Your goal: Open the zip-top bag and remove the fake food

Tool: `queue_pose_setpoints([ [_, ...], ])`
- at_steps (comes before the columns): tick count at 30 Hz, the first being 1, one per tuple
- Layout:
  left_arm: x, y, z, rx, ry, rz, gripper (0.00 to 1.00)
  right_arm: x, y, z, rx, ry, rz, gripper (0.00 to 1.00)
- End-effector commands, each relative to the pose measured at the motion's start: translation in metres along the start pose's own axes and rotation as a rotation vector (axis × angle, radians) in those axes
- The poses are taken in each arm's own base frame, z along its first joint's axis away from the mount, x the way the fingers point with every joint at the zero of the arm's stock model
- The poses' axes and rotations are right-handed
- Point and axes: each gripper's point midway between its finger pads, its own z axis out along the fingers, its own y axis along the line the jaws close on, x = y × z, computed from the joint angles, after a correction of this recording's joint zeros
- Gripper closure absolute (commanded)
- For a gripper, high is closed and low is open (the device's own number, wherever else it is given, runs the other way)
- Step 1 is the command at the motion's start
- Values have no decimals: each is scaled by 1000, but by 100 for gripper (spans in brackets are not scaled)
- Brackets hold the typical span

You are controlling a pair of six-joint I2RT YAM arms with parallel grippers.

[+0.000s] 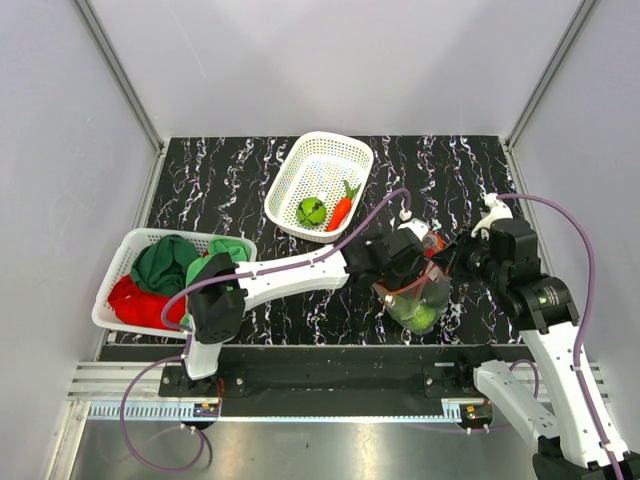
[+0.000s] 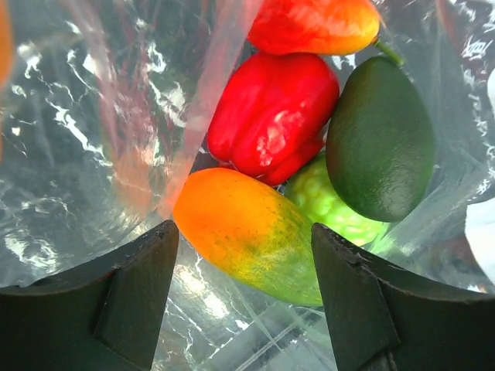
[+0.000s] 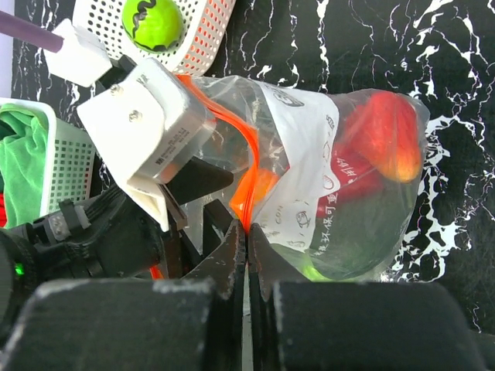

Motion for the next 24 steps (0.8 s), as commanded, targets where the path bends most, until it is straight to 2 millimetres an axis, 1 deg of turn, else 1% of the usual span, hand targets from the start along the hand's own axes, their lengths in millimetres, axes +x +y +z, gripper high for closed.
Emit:
queue_pose_setpoints([
  [1, 13, -4, 11, 12, 34, 5, 26, -14, 5, 5, -17, -55, -25, 100],
  [5, 28, -8, 22, 47, 76, 7, 24, -14, 2, 8, -7, -50, -24, 100],
  [7, 32, -11, 22, 72, 86, 3, 23, -12, 2, 8, -7, -48, -27, 100],
  [8, 38, -10, 26, 74, 89, 0, 23, -12, 1, 8, -5, -47, -26, 100],
  [13, 48, -3, 33, 66, 85, -7, 24, -10, -1, 10, -2, -44, -27, 100],
  [16, 46, -1, 38, 60, 66, -23, 40, -10, -1, 10, 2, -44, -26, 100],
  [19, 43, -2, 39, 61, 35, -38, 58, -10, -1, 11, 1, -42, -25, 100],
  [20, 41, -1, 38, 59, 25, -40, 67, -9, -1, 11, 0, -40, -25, 100],
  [22, 37, -1, 38, 65, 10, -40, 76, -9, 0, 11, -5, -41, -25, 100],
  [23, 35, -2, 36, 70, 2, -38, 78, -9, 0, 11, -5, -37, -27, 100],
  [24, 33, -4, 34, 85, 0, -36, 78, -9, 1, 10, -7, -41, -26, 100],
])
